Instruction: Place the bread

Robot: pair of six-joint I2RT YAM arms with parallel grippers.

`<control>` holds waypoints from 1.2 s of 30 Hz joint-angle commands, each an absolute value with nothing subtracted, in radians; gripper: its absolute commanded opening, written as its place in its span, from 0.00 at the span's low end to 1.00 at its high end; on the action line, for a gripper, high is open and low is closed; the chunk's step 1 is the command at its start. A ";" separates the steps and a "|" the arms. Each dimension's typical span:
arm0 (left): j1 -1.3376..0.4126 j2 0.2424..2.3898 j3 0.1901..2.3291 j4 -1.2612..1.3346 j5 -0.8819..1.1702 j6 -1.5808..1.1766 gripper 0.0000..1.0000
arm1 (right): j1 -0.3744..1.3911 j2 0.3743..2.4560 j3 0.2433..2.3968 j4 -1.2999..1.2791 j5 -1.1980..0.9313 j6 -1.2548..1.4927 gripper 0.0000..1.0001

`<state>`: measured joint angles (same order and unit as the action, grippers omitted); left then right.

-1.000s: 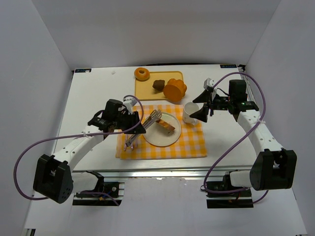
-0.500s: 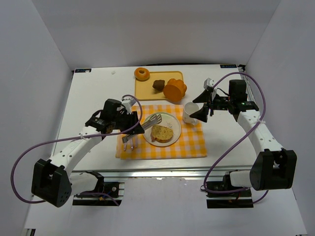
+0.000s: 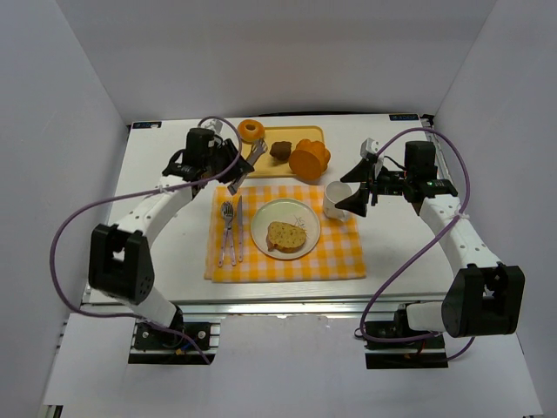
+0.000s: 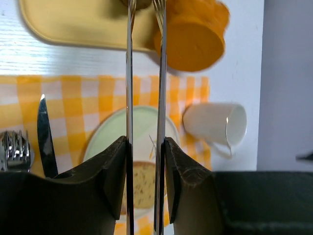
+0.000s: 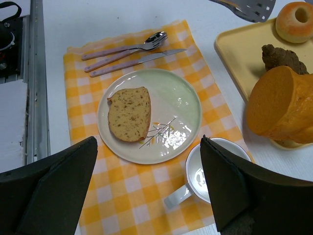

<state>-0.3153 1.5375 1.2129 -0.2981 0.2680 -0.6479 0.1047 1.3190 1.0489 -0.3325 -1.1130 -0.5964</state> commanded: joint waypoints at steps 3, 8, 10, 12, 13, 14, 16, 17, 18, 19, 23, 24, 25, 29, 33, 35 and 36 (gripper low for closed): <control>-0.272 1.657 1.333 -0.246 0.255 -0.813 0.45 | 0.101 1.285 1.034 -0.278 -1.149 -0.572 0.89; -0.245 1.749 1.403 -0.236 0.296 -0.874 0.47 | 0.101 1.279 1.028 -0.278 -1.140 -0.577 0.90; -0.245 1.781 1.425 -0.239 0.317 -0.871 0.48 | 0.101 1.281 1.026 -0.278 -1.141 -0.578 0.89; -0.244 1.799 1.431 -0.232 0.336 -0.873 0.50 | 0.101 1.281 1.023 -0.278 -1.140 -0.578 0.89; -0.244 1.805 1.433 -0.224 0.345 -0.874 0.50 | 0.101 1.284 1.025 -0.278 -1.141 -0.578 0.89; -0.242 1.816 1.431 -0.213 0.359 -0.880 0.50 | 0.101 1.282 1.025 -0.278 -1.141 -0.577 0.89; -0.244 1.824 1.427 -0.196 0.374 -0.887 0.51 | 0.101 1.287 1.025 -0.279 -1.143 -0.578 0.90; -0.242 1.831 1.424 -0.186 0.391 -0.896 0.51 | 0.101 1.289 1.026 -0.279 -1.141 -0.578 0.90; -0.242 1.835 1.424 -0.186 0.394 -0.897 0.51 | 0.101 1.290 1.029 -0.278 -1.143 -0.578 0.89; -0.242 1.838 1.424 -0.184 0.397 -0.897 0.52 | 0.101 1.292 1.031 -0.278 -1.144 -0.578 0.89; -0.242 1.847 1.424 -0.169 0.411 -0.903 0.53 | 0.101 1.296 1.035 -0.278 -1.146 -0.578 0.89; -0.242 1.851 1.424 -0.166 0.413 -0.907 0.53 | 0.101 1.296 1.037 -0.278 -1.146 -0.578 0.89; -0.242 1.855 1.425 -0.164 0.413 -0.908 0.53 | 0.101 1.296 1.037 -0.279 -1.146 -0.577 0.89; -0.244 1.867 1.430 -0.169 0.414 -0.908 0.53 | 0.101 1.295 1.037 -0.278 -1.146 -0.578 0.89; -0.242 1.873 1.433 -0.172 0.414 -0.907 0.53 | 0.101 1.293 1.035 -0.279 -1.146 -0.577 0.89; -0.242 1.876 1.431 -0.167 0.423 -0.911 0.53 | 0.101 1.295 1.035 -0.278 -1.147 -0.578 0.89; -0.242 1.876 1.430 -0.163 0.426 -0.914 0.53 | 0.101 1.295 1.035 -0.278 -1.147 -0.578 0.89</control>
